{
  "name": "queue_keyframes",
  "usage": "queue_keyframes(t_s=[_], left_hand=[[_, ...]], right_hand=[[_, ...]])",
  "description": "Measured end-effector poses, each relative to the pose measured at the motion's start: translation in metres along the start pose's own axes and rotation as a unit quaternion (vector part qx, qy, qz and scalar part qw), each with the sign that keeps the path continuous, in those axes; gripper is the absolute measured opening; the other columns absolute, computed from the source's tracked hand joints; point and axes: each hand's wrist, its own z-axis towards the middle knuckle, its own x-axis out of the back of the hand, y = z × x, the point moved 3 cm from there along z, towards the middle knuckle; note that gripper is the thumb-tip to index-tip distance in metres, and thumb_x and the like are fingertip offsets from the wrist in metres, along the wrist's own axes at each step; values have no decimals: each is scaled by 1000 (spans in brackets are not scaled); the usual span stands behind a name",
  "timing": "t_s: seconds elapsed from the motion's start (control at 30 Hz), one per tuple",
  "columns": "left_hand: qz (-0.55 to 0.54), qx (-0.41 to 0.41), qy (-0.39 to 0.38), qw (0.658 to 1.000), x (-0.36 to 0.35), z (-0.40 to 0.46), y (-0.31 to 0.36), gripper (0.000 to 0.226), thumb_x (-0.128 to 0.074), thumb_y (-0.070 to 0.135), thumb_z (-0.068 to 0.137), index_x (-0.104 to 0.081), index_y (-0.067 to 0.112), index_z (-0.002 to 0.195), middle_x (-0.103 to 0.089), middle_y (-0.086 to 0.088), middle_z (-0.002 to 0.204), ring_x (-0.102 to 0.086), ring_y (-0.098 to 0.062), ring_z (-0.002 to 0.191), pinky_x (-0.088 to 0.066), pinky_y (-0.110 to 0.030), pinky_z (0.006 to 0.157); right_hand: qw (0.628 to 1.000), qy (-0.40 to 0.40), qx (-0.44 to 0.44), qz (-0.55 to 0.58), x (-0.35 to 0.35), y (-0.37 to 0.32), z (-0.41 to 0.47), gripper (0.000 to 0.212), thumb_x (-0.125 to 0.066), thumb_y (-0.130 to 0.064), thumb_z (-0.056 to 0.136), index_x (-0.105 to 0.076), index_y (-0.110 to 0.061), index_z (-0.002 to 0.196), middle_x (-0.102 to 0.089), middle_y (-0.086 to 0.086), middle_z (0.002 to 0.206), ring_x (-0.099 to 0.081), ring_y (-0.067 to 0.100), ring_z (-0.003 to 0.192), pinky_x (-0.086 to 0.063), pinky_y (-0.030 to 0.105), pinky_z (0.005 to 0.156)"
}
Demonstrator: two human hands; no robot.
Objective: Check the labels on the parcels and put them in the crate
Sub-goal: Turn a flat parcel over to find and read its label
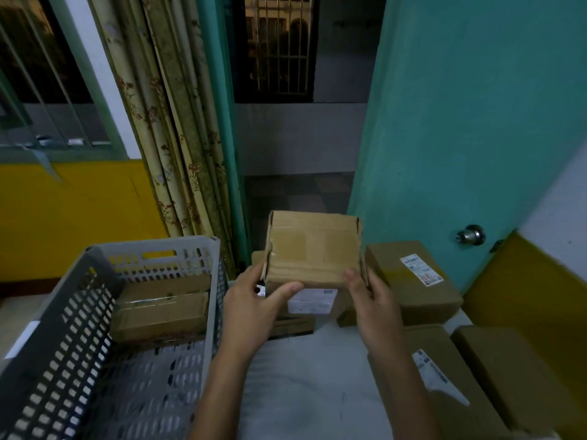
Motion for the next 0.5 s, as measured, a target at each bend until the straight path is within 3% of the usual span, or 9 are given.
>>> queue_keyframes(t_s=[0.07, 0.17, 0.23, 0.33, 0.43, 0.5], left_hand=[[21, 7, 38, 999, 0, -1, 2, 48, -67, 70, 73, -71, 37, 108, -74, 12, 107, -67, -7, 102, -58, -42, 89], [19, -2, 81, 996, 0, -1, 5, 36, -54, 73, 75, -68, 40, 81, -71, 7, 88, -65, -4, 82, -51, -32, 72], [3, -18, 66, 998, -2, -1, 6, 33, -55, 69, 78, -69, 40, 82, -66, 5, 89, -63, -1, 83, -46, -24, 72], [-8, -33, 32, 999, -5, -1, 10, 18, -66, 58, 88, -68, 40, 87, -59, 5, 90, -59, 3, 86, -39, -7, 69], [-21, -26, 71, 997, -4, -2, 9, 20, -65, 53, 93, -68, 36, 82, -59, -1, 88, -59, 1, 81, -37, -6, 65], [-62, 11, 90, 994, -2, 0, 8, 22, -66, 47, 94, -67, 32, 78, -60, -7, 89, -58, 1, 76, -39, -13, 65]], right_hand=[[1000, 12, -13, -9, -3, 2, 0, 30, -48, -68, 80, -62, -45, 94, -71, -28, 90, -63, -16, 85, -46, 17, 71], [999, 15, -8, -47, -4, 8, 2, 35, -49, -74, 76, -62, -50, 97, -63, -18, 109, -64, -6, 92, -48, 23, 74], [999, 16, -10, -47, -5, 12, 3, 30, -51, -75, 78, -64, -55, 96, -64, -14, 115, -65, -2, 96, -51, 27, 79], [998, 35, -12, -43, -6, 14, 2, 31, -51, -70, 78, -65, -47, 95, -69, -12, 108, -68, -7, 87, -54, 25, 75], [998, 26, 14, -51, -9, 17, 1, 12, -55, -69, 85, -60, -67, 95, -66, -16, 112, -65, -5, 96, -55, 30, 83], [998, 11, 26, -53, -11, 20, 1, 21, -61, -74, 83, -58, -69, 103, -60, -20, 123, -62, -5, 107, -55, 33, 90]])
